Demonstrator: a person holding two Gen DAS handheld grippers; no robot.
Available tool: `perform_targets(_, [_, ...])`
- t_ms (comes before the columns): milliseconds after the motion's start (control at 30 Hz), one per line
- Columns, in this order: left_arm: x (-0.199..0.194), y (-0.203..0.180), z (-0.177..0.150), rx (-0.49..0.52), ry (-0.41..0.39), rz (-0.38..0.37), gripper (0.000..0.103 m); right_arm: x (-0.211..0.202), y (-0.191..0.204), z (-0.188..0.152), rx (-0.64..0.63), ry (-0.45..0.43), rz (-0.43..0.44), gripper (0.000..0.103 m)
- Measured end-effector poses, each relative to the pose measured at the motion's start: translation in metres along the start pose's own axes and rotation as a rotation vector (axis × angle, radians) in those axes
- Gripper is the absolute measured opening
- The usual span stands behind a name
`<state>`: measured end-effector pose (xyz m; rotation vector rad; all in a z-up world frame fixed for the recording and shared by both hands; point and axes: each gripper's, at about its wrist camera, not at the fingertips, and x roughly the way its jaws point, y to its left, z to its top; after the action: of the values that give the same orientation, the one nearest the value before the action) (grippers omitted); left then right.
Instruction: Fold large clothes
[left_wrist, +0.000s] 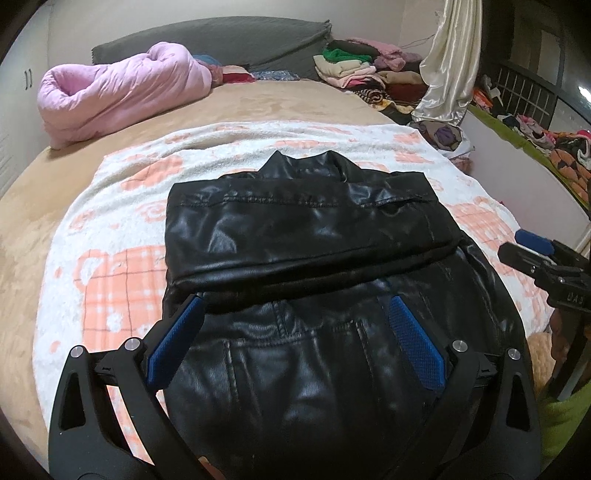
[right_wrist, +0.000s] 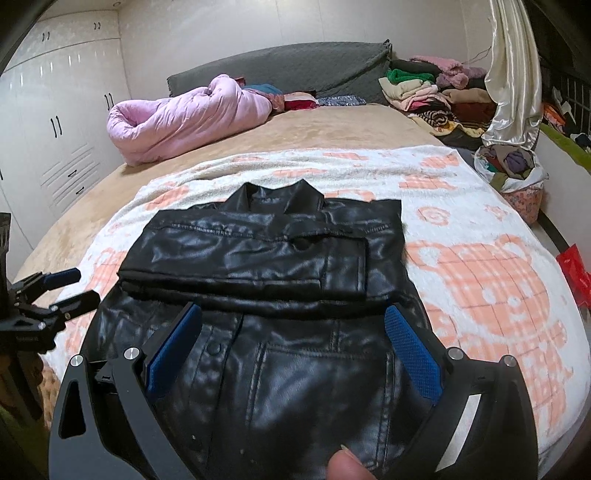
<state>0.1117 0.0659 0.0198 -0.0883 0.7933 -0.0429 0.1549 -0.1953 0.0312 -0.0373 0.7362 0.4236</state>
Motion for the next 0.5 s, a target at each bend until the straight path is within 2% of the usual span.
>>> perform_targets(500, [-0.016, 0.024, -0.035, -0.072, 0.044, 0.045, 0.093, -0.011, -0.027, -0.058, 0.0, 0.102, -0.044, 0.099])
